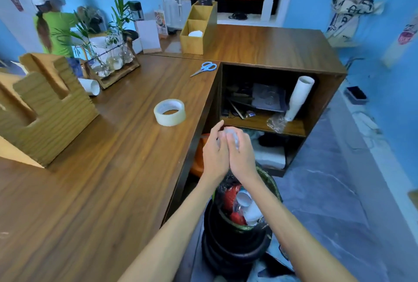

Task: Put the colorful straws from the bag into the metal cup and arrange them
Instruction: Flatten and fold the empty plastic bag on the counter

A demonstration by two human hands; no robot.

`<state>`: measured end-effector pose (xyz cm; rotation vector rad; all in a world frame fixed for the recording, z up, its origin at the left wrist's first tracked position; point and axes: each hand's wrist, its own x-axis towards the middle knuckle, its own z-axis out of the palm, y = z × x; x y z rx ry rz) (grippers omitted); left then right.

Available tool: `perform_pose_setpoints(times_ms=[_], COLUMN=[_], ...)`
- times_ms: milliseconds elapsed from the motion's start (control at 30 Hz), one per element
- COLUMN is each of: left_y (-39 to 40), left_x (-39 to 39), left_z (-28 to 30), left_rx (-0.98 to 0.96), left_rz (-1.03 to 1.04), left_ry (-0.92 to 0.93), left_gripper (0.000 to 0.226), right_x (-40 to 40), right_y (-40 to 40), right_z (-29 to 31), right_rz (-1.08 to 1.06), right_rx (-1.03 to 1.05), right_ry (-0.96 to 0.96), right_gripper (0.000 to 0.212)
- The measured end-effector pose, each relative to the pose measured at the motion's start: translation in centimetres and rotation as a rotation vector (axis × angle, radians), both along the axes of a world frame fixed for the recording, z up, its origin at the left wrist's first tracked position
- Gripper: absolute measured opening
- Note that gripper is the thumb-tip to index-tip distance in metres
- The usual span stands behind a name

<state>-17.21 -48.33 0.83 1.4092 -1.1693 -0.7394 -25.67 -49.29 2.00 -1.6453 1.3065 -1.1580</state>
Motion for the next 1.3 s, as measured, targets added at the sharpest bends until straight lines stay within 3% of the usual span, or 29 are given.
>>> perform_pose_setpoints(times_ms=[67,200,300,433,600,700,867,1000,1067,1167,1300], left_y=[-0.6,-2.0,-3.0,-3.2,-1.3,0.2,2.3,3.5,3.9,3.8,3.6], left_x=[-0.8,-2.4,-3.2,-2.7,-2.1,-1.8,-1.6,-2.2,-2.5,-2.8,-2.3], left_z=[-0.4,-1.9,-4.7,-9.1,-14.4,-16.7,-19.6,-21.0,-20.9,-20.4,-20.5], left_rx=[-0.017,-0.006,0.093,0.225,0.443,0.56,0.695,0.668,0.636,0.545,0.663], left_rz=[-0.014,-0.039,-0.085,-0.181,-0.21,-0.232,-0.292,-0.273,-0.203,-0.132,-0.366], left_ry=[-0.021,-0.096,-0.119,-0.246,-0.447,-0.507,-0.66,-1.019,-1.022,-0.911,-1.082], left_gripper=[0.038,0.024,0.014,0.014,0.025,0.032,0.06,0.059,0.056,0.048,0.046], right_x=[-1.0,-2.9,-4.8,-6.3,-6.7,-6.1,-5.4,-5.6,-5.4,-4.8,-4.6], right_y=[-0.3,-0.9,-2.2,-3.2,-2.2,-1.5,-0.4,-0.7,-0.8,-0.8,-0.9], right_z=[0.2,-0.5,-4.2,-10.1,-16.4,-18.8,-20.0,-20.7,-20.7,-21.2,-21.8], right_rz=[-0.006,-0.046,-0.074,-0.103,-0.083,0.047,0.323,0.346,0.263,0.332,0.531], right_rx=[0.044,0.032,0.026,0.151,0.241,0.353,0.388,0.265,0.222,0.265,0.397], right_ry=[0.021,0.046,0.14,0.278,0.368,0.403,0.701,0.835,1.032,1.099,1.16], right_gripper=[0.021,0.034,0.031,0.012,0.017,0.018,0.04,0.044,0.04,0.042,0.04])
